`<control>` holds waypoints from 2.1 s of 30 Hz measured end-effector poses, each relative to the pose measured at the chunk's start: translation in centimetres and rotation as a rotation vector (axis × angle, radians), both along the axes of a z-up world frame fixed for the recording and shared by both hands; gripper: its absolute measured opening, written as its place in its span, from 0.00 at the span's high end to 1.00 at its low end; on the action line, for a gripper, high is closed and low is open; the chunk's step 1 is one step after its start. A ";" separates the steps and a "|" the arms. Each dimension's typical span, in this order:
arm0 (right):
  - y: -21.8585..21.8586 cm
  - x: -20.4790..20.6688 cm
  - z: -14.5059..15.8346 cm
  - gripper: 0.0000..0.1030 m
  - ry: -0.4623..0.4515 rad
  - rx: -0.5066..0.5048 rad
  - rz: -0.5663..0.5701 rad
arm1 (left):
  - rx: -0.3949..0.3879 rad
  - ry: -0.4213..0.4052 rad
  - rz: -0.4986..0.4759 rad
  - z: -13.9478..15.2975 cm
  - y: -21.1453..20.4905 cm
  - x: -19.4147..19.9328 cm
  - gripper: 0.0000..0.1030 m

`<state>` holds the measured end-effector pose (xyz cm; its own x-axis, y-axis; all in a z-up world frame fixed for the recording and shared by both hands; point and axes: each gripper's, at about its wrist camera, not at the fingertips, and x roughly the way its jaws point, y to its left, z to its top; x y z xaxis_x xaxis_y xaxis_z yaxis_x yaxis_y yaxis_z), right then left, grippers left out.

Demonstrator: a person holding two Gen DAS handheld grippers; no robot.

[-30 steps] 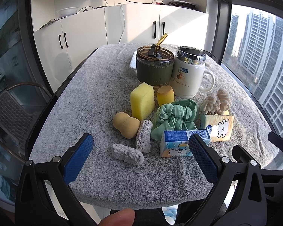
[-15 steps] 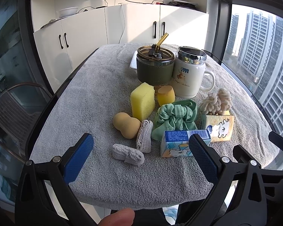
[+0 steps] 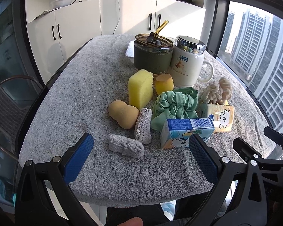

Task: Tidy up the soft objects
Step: 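Grasp the grey sock with the left tool while the right grasps the yellow tissue pack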

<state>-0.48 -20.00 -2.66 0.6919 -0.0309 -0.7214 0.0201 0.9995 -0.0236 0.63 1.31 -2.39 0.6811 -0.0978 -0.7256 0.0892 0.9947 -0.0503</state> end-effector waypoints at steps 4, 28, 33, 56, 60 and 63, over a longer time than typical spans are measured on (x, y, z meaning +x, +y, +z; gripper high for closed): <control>-0.1 0.6 -0.9 0.00 0.019 0.025 0.027 | -0.007 0.035 -0.020 -1.1 0.3 0.1 0.00; 1.0 7.1 -3.7 0.01 0.103 0.141 0.109 | -0.062 0.123 -0.070 -5.5 2.7 3.2 0.02; 1.1 7.5 -4.4 0.24 0.120 0.153 0.124 | -0.100 0.109 -0.074 -5.2 3.4 3.9 0.12; 0.5 6.5 -4.3 0.27 0.097 0.194 0.166 | -0.026 0.089 -0.172 -5.0 3.3 3.1 0.52; 0.3 6.3 -4.1 0.27 0.087 0.194 0.166 | -0.026 0.085 -0.177 -4.9 3.4 2.8 0.53; 0.1 6.2 -3.9 0.27 0.077 0.191 0.165 | -0.014 0.072 -0.181 -4.6 3.2 2.4 0.53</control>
